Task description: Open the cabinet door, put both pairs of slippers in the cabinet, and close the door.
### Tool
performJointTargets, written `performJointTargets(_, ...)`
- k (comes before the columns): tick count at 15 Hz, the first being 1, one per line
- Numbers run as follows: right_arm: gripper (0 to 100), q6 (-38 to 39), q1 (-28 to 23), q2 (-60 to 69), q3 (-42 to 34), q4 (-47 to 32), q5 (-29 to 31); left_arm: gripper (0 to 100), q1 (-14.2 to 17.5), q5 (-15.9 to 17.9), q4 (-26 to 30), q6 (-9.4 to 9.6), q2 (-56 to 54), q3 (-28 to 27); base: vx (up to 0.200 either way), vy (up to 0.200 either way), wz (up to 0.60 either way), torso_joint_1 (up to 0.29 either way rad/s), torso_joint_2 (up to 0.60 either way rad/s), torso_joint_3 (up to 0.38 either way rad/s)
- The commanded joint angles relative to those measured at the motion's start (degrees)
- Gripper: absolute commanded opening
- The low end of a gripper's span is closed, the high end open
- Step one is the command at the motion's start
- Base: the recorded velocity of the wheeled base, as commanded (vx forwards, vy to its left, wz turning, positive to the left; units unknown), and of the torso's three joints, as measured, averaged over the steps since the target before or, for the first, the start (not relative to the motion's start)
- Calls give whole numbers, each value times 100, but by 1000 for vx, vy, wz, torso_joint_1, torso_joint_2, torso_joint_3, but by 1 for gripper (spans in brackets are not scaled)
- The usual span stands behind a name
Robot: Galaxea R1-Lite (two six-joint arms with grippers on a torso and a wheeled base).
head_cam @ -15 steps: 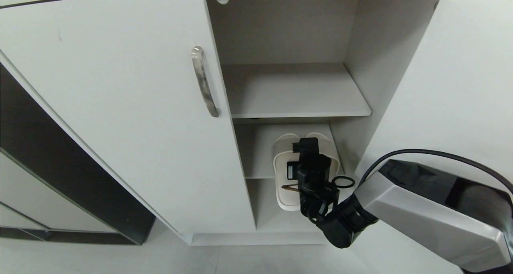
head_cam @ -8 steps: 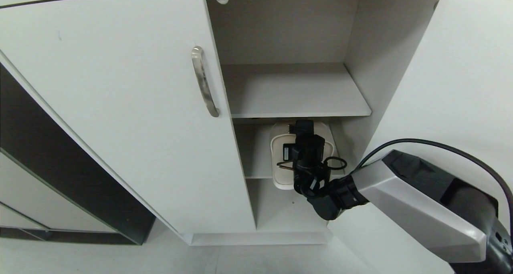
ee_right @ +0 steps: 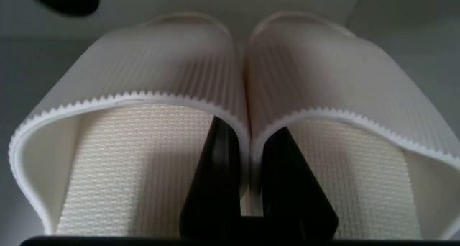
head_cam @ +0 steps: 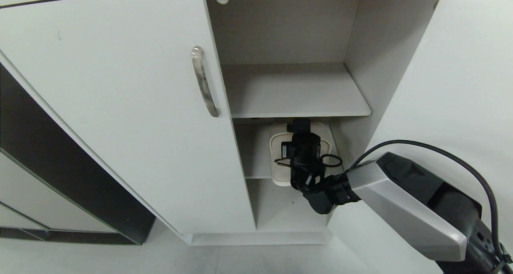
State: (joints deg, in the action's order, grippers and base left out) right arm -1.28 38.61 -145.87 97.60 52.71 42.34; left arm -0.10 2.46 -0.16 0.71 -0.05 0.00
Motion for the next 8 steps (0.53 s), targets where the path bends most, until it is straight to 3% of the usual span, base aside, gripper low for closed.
performJointTargets(1, 0, -4, -2, -47, 5, -7, 3, 0, 1, 0, -2, 0, 14, 0, 0, 0, 0, 0, 0, 0)
performJointTargets(8, 0, -4, -20, -90, 5, -68, 3, 0, 1, 0, -2, 0, 5, 0, 0, 0, 0, 0, 0, 0)
